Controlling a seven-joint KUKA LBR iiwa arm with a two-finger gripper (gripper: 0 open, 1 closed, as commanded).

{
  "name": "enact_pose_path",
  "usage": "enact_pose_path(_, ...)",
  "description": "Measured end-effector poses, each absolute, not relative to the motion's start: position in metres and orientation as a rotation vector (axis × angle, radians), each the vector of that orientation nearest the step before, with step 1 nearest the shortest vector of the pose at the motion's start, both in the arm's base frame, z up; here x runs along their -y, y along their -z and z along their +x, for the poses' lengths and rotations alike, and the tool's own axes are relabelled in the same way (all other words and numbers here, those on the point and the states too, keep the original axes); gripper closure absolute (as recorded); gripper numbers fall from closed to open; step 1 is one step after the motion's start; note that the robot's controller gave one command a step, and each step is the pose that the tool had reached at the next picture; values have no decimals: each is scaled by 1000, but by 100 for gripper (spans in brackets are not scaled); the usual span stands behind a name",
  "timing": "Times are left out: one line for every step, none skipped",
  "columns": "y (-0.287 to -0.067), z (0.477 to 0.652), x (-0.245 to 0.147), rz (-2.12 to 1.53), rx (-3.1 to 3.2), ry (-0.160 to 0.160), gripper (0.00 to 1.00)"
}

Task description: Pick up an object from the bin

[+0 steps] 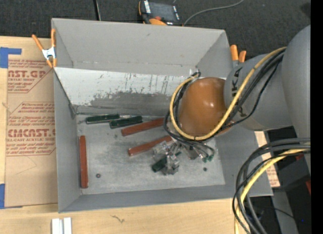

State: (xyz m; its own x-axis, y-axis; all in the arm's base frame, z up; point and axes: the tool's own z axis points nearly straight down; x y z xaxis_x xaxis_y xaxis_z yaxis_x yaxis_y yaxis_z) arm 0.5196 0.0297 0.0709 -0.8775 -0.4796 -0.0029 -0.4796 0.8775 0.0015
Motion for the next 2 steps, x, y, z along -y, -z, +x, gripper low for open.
enact_pose_path(-108,521,-31,-776,-3040,0,100)
enact_pose_path(-119,521,-31,-776,-3042,0,100)
